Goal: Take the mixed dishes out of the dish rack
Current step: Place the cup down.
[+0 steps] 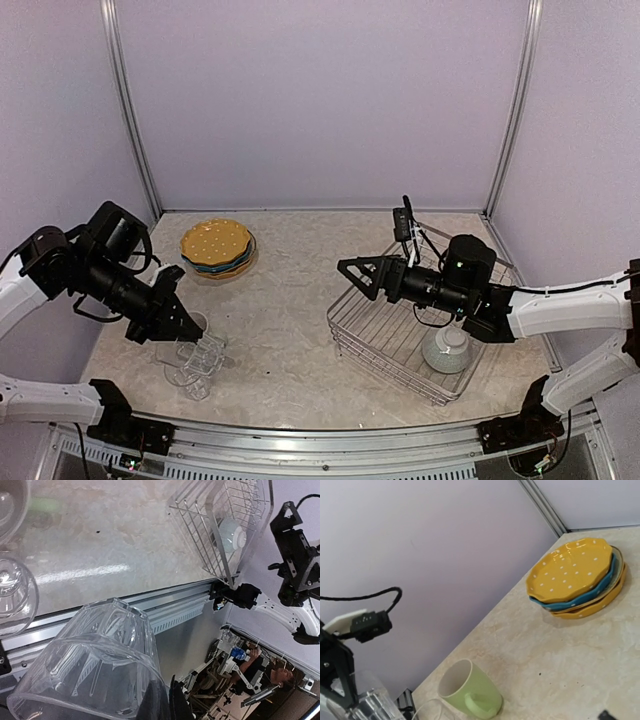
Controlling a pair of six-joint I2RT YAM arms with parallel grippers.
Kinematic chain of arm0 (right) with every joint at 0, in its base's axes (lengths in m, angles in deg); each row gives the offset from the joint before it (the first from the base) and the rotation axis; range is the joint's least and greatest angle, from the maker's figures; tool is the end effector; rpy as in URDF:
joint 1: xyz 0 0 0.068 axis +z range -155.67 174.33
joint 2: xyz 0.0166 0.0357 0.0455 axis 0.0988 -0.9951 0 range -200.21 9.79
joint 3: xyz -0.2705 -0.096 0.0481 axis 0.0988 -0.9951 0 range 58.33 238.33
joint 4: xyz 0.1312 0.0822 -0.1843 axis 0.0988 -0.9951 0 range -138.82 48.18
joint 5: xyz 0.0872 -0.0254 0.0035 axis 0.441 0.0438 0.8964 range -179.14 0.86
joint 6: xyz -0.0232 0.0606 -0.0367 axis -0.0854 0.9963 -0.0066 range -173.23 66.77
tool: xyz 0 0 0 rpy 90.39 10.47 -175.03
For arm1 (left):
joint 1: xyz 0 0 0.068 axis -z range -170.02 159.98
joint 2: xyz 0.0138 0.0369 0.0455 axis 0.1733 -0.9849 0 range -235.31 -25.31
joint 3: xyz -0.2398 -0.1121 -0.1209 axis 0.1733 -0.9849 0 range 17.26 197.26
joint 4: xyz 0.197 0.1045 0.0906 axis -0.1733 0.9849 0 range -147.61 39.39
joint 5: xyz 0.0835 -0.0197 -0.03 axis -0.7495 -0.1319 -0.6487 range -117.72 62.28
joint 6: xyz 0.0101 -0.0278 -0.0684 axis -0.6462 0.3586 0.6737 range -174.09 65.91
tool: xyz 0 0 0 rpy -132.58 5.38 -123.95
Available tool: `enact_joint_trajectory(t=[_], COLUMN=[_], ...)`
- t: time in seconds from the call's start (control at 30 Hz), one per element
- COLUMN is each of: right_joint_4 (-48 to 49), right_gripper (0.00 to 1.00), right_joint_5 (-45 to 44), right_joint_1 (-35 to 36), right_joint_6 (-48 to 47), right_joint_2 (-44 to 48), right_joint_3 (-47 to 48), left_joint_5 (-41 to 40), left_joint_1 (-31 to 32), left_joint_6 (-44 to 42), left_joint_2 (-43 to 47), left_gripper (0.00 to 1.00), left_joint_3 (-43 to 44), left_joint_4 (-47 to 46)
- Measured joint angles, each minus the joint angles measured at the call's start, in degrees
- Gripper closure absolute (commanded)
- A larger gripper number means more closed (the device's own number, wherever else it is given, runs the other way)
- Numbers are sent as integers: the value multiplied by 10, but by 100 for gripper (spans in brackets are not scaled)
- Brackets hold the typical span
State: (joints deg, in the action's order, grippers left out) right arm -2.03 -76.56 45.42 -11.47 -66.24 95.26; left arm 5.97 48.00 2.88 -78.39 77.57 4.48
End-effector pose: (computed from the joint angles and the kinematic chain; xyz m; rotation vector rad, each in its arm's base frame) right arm 0.1763 0.2401 0.2957 -0.3354 1.7203 1.4094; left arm 0.0858 -0.1112 0.3241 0.1998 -2.8573 1.2490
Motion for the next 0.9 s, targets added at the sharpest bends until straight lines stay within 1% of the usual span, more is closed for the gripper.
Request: enact_joint_trajectory(t=[0.1,0.23,0.6,0.9], right_joint_4=[-1,-1,-14,-15], right_gripper=[0,0,0,0], right_joint_5=[-1,-4,-22,-24], right_joint_1=[-1,-2,-4,-7], right_joint_6=[0,1,1,3], right_joint_2=[0,0,9,13], right_joint_3=[0,0,0,-8], left_joint_5=[-41,-82,-160,-197], left_joint_1=[1,8,34,37], left_joint_6=[-1,-4,-7,-7], left_joint_2=[-8,-33,-111,-140], left_gripper=[100,100,100,100], left_joint_3=[27,52,56,56], left_joint_4=[75,118,141,143])
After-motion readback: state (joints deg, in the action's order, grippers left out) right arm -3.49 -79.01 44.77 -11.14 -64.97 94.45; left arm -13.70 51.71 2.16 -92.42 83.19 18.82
